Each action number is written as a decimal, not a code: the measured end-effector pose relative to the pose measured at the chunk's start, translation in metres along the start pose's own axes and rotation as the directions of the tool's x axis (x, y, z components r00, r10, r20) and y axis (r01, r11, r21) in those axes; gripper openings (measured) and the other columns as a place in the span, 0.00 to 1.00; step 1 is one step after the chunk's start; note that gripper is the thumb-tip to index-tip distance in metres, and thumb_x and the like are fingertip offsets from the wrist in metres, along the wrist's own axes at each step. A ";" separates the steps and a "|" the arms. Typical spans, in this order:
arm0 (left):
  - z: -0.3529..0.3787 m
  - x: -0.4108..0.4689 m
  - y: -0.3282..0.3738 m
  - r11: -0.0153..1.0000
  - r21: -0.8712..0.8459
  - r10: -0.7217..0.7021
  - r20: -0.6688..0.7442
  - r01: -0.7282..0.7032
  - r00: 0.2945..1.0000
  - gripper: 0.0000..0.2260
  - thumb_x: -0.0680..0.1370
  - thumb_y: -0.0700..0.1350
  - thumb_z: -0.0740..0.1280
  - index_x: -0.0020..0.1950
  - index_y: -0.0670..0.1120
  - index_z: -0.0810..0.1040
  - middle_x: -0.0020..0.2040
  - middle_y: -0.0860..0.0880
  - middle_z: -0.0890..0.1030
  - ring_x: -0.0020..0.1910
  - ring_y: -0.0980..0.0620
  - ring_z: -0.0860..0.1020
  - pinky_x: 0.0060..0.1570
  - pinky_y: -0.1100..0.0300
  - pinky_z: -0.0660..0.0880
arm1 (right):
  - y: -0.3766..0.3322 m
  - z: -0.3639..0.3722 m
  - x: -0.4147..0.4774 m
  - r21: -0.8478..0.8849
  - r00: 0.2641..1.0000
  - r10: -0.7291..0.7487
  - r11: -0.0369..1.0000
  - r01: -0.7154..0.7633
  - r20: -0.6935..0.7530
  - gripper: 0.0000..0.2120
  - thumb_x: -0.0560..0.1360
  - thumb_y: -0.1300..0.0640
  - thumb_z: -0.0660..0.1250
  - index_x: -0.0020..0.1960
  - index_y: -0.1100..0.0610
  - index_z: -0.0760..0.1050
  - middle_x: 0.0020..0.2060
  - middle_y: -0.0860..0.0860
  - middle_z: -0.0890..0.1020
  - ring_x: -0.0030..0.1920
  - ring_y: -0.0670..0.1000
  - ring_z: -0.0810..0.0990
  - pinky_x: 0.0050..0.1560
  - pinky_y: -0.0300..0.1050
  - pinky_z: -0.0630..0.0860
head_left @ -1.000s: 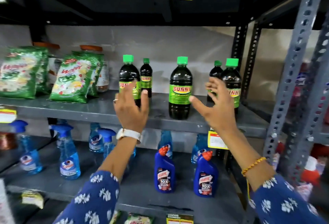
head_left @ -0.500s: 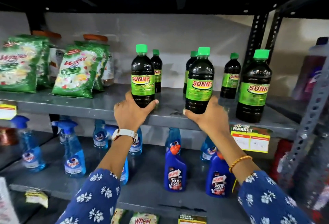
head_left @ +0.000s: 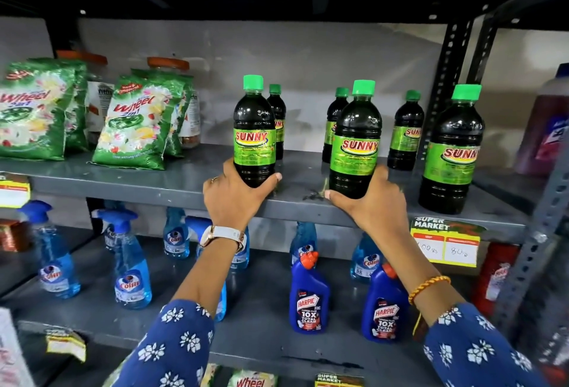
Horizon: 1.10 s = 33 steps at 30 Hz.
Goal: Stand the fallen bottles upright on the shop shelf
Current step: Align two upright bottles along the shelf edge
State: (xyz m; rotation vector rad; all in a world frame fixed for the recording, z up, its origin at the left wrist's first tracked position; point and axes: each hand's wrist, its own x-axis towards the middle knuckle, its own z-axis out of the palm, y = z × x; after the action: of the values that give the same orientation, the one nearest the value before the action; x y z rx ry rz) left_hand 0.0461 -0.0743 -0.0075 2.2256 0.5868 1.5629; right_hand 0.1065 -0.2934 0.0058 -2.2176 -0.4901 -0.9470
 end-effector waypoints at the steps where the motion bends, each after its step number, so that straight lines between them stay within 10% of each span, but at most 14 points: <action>1: -0.001 0.000 0.000 1.000 0.001 0.000 0.003 0.000 1.000 0.33 0.64 0.69 0.67 0.51 0.40 0.72 0.39 0.43 0.82 0.38 0.41 0.79 0.47 0.51 0.69 | 0.000 0.000 0.000 0.001 1.000 0.000 1.000 0.000 -0.004 0.36 0.59 0.35 0.73 0.52 0.60 0.64 0.45 0.57 0.80 0.44 0.60 0.80 0.37 0.45 0.70; 6: -0.001 -0.001 0.000 1.000 -0.002 0.012 0.022 -0.012 1.000 0.36 0.64 0.71 0.66 0.53 0.39 0.71 0.40 0.42 0.82 0.39 0.41 0.80 0.47 0.49 0.70 | -0.002 -0.003 -0.002 0.027 1.000 0.017 0.999 -0.017 0.021 0.37 0.59 0.35 0.73 0.52 0.59 0.63 0.46 0.57 0.80 0.45 0.60 0.80 0.39 0.48 0.75; 12: -0.007 -0.016 0.017 0.957 -0.289 -0.086 -0.169 0.035 0.982 0.46 0.68 0.67 0.66 0.72 0.38 0.54 0.69 0.36 0.65 0.66 0.39 0.66 0.63 0.41 0.64 | 0.000 -0.017 -0.005 0.263 0.991 0.095 0.958 -0.117 0.095 0.44 0.58 0.34 0.73 0.62 0.60 0.60 0.56 0.59 0.77 0.56 0.58 0.76 0.51 0.51 0.76; 15: -0.005 -0.032 0.051 0.901 -0.371 0.109 -0.304 -0.223 0.946 0.36 0.72 0.60 0.67 0.68 0.36 0.61 0.65 0.36 0.69 0.64 0.40 0.68 0.62 0.45 0.67 | 0.016 -0.047 -0.008 0.427 0.980 -0.065 0.893 0.140 -0.186 0.36 0.66 0.39 0.71 0.66 0.55 0.63 0.57 0.49 0.73 0.58 0.50 0.73 0.58 0.42 0.71; 19: 0.012 -0.041 0.117 0.872 -0.442 0.226 -0.017 -0.210 0.974 0.40 0.68 0.66 0.67 0.68 0.39 0.62 0.64 0.39 0.71 0.60 0.44 0.71 0.59 0.52 0.68 | 0.067 -0.091 0.014 0.329 0.843 -0.029 0.913 0.242 -0.538 0.32 0.65 0.41 0.73 0.60 0.56 0.66 0.52 0.50 0.71 0.52 0.50 0.73 0.53 0.44 0.73; 25: 0.038 -0.054 0.141 0.974 -0.225 0.052 0.138 -0.020 0.989 0.52 0.60 0.73 0.65 0.71 0.41 0.55 0.61 0.37 0.76 0.52 0.37 0.78 0.44 0.45 0.76 | 0.118 -0.101 0.034 0.460 0.967 0.054 0.872 -0.166 0.248 0.38 0.55 0.44 0.79 0.61 0.51 0.67 0.50 0.41 0.78 0.47 0.33 0.76 0.45 0.27 0.70; 33: 0.045 -0.054 0.140 0.989 -0.146 0.056 0.114 -0.039 0.992 0.44 0.62 0.68 0.70 0.66 0.41 0.62 0.50 0.39 0.82 0.44 0.38 0.80 0.37 0.49 0.76 | 0.125 -0.090 0.038 0.300 0.949 -0.004 0.949 -0.096 0.316 0.25 0.52 0.38 0.77 0.46 0.41 0.73 0.40 0.38 0.81 0.41 0.34 0.77 0.38 0.32 0.70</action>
State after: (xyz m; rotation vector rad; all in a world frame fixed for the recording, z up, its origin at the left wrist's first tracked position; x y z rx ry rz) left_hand 0.0905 -0.2234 0.0065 2.2189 0.3781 1.4362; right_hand 0.1578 -0.4420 0.0259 -2.0810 -0.6787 -0.4511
